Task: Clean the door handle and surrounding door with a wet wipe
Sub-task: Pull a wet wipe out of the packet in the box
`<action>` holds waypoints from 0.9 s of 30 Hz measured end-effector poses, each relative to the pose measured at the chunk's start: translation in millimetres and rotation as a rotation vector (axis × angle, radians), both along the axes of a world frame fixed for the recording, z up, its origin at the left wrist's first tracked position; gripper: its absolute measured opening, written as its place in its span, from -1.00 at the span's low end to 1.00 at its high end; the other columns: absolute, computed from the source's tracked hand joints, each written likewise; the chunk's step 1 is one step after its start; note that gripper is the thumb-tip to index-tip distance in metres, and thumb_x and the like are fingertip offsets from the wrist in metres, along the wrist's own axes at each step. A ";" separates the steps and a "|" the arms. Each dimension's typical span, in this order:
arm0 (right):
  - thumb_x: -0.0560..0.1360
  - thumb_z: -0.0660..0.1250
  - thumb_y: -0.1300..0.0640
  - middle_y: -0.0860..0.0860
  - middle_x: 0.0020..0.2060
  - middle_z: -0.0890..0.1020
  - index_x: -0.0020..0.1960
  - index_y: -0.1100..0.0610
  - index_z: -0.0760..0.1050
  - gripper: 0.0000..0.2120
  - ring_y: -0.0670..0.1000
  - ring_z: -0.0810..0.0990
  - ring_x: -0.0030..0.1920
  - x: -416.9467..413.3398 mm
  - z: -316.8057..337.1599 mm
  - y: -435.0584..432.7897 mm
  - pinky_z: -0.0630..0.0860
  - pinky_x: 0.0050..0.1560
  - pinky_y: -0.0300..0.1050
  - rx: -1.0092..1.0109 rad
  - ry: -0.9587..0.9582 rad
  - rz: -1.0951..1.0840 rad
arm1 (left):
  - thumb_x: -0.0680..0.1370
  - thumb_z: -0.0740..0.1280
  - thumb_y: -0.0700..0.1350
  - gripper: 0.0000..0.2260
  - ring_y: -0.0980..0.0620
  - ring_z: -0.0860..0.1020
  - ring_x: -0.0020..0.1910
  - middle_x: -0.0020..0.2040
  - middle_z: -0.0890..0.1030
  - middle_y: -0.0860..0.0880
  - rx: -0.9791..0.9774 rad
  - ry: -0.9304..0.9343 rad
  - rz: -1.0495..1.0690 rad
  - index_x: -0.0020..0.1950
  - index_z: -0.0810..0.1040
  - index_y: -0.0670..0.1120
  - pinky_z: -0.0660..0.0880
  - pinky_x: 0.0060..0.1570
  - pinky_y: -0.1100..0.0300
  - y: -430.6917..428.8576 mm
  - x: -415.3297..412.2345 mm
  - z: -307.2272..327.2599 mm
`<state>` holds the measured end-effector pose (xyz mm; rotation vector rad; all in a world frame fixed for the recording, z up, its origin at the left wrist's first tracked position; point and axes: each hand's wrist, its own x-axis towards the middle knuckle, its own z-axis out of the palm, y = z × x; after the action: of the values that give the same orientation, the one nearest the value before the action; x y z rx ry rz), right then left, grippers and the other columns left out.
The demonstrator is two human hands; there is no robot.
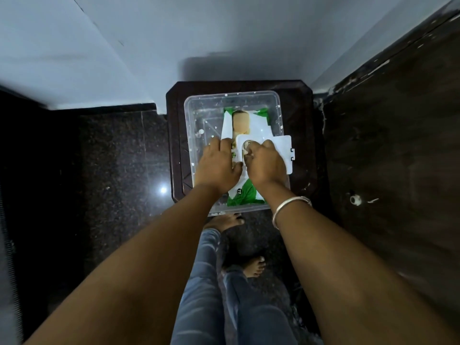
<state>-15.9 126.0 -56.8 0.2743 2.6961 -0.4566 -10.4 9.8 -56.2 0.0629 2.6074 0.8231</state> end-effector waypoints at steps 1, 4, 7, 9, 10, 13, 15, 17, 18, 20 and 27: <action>0.52 0.22 0.15 0.15 -0.01 0.45 0.07 0.05 0.51 -0.84 0.23 0.51 -0.07 0.7 -1.6 -0.4 0.42 -0.18 -0.04 0.000 0.010 -0.003 | 0.47 0.32 -0.08 -0.54 -0.23 0.37 0.17 0.19 0.38 -0.23 -0.005 -0.001 0.001 0.30 0.31 -0.21 0.35 0.16 -0.03 -0.3 0.7 -0.8; 0.50 0.26 0.17 0.15 -0.01 0.48 0.01 0.10 0.54 -0.87 0.20 0.51 -0.11 2.0 -2.7 0.0 0.37 -0.20 -0.10 -0.120 0.033 -0.071 | 0.48 0.32 -0.08 -0.55 -0.24 0.38 0.17 0.19 0.38 -0.24 -0.019 -0.001 -0.010 0.30 0.32 -0.22 0.35 0.16 -0.04 -1.6 1.9 -2.8; 0.38 0.33 0.25 0.12 -0.19 0.54 -0.22 0.15 0.53 -0.96 0.13 0.50 -0.20 2.3 -0.8 1.5 0.39 -0.21 -0.11 -0.390 0.095 -0.326 | 0.47 0.33 -0.08 -0.54 -0.25 0.38 0.17 0.20 0.38 -0.24 -0.035 -0.013 -0.009 0.31 0.30 -0.20 0.38 0.16 -0.07 -1.0 1.9 -0.7; 0.29 0.29 0.26 0.09 -0.38 0.47 -0.41 0.08 0.39 -0.84 0.06 0.44 -0.30 0.0 6.9 4.1 0.34 -0.30 -0.13 -0.677 0.114 -0.677 | 0.48 0.32 -0.08 -0.53 -0.25 0.38 0.18 0.22 0.36 -0.24 -0.059 -0.040 -0.004 0.32 0.28 -0.18 0.39 0.15 -0.09 0.8 1.1 2.0; 0.29 0.25 0.29 0.10 -0.41 0.44 -0.43 0.08 0.35 -0.81 0.05 0.43 -0.32 -2.3 9.4 6.9 0.35 -0.33 -0.15 -0.828 0.115 -0.859 | 0.48 0.31 -0.08 -0.54 -0.25 0.37 0.18 0.22 0.36 -0.23 -0.071 -0.055 -0.001 0.32 0.28 -0.18 0.40 0.15 -0.09 1.7 0.6 3.6; 0.37 0.21 0.33 0.10 -0.44 0.43 -0.35 0.14 0.37 -0.83 0.03 0.41 -0.39 -8.1 14.7 19.7 0.36 -0.39 -0.21 -1.076 0.056 -1.159 | 0.48 0.31 -0.09 -0.54 -0.28 0.36 0.20 0.24 0.34 -0.25 -0.092 -0.112 0.016 0.31 0.26 -0.19 0.39 0.16 -0.11 4.4 -1.8 10.9; 0.38 0.23 0.28 0.08 -0.41 0.45 -0.28 0.16 0.40 -0.92 0.04 0.42 -0.37 -10.6 18.6 25.0 0.35 -0.36 -0.19 -1.145 0.045 -1.212 | 0.47 0.33 -0.09 -0.51 -0.29 0.36 0.22 0.26 0.33 -0.26 -0.095 -0.133 0.019 0.32 0.24 -0.18 0.39 0.18 -0.12 6.3 -2.9 16.6; 0.41 0.24 0.21 0.11 -0.31 0.50 -0.09 0.19 0.44 -0.91 0.08 0.49 -0.29 -11.2 23.3 27.9 0.42 -0.28 -0.13 -1.259 0.004 -1.241 | 0.46 0.34 -0.06 -0.45 -0.30 0.35 0.24 0.29 0.32 -0.26 -0.089 -0.119 -0.004 0.36 0.20 -0.16 0.37 0.20 -0.12 9.3 -3.1 22.8; 0.44 0.23 0.19 0.11 -0.29 0.52 -0.04 0.19 0.45 -0.88 0.10 0.52 -0.25 -11.8 27.0 29.5 0.46 -0.25 -0.10 -1.304 -0.017 -1.254 | 0.46 0.35 -0.04 -0.41 -0.30 0.34 0.25 0.30 0.32 -0.27 -0.089 -0.104 -0.025 0.39 0.18 -0.15 0.35 0.21 -0.11 11.0 -3.2 26.5; 0.50 0.20 0.19 0.08 -0.34 0.58 -0.10 0.18 0.47 -0.90 0.08 0.55 -0.25 -13.5 34.5 32.6 0.51 -0.25 -0.10 -1.388 -0.075 -1.254 | 0.44 0.36 0.01 -0.35 -0.29 0.33 0.28 0.33 0.31 -0.27 -0.067 -0.087 -0.066 0.43 0.14 -0.10 0.33 0.24 -0.10 14.2 -3.0 33.3; 0.59 0.14 0.21 -0.02 -0.64 0.41 -0.28 0.15 0.35 -0.74 -0.09 0.36 -0.64 -12.4 84.5 38.9 0.36 -0.53 -0.34 -1.613 -0.005 -1.287 | 0.45 0.31 -0.17 -0.73 -0.20 0.47 0.11 0.15 0.51 -0.21 0.211 -0.091 -0.122 0.15 0.50 -0.15 0.40 0.01 0.09 34.3 -2.6 69.6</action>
<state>-28.3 164.8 27.6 1.2990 0.9921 -2.4915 -13.0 44.1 13.4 0.2359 2.3977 1.0286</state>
